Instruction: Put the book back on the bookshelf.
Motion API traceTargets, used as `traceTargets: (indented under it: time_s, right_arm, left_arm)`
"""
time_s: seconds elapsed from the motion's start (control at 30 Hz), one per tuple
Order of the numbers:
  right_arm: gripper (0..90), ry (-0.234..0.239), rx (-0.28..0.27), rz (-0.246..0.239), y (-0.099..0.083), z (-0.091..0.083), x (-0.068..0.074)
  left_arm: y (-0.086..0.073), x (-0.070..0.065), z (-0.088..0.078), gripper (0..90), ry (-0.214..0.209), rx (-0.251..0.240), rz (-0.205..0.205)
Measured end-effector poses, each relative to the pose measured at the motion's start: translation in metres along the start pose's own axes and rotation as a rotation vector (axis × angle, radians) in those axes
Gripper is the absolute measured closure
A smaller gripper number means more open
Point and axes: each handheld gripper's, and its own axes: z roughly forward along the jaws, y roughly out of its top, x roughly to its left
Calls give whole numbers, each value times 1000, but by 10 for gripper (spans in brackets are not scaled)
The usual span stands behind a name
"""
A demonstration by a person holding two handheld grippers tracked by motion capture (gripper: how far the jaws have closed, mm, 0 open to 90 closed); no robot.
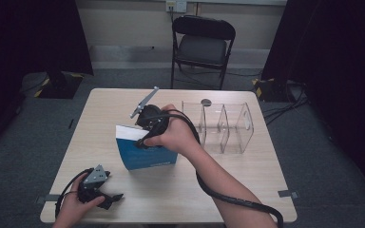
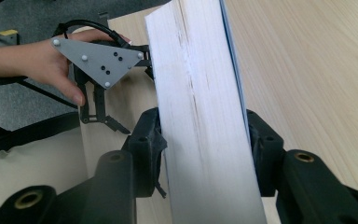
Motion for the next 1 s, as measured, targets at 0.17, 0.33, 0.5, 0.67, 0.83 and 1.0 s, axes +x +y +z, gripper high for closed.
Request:
traceTargets:
  time_s: [0.17,0.33,0.5,0.67,0.83,1.0]
  right_arm:
    - [539,-10,-12,-16,1,1,-3]
    - [531,0,-4,-17,3,1,-4]
    - [513,1,-12,-38,2,1,-5]
    - [499,3,-12,-53,2,1,-8]
    - [462,3,7,-78,1,1,-10]
    - [464,2,22,-80,0,-1,-12]
  left_arm:
    - [0,0,0,0,-1,1,-1]
    - [0,0,0,0,-2,0,-2]
    - [0,0,0,0,1,1,4]
    - [0,0,0,0,1,1,4]
    - [0,0,0,0,1,1,4]
    - [0,0,0,0,1,1,4]
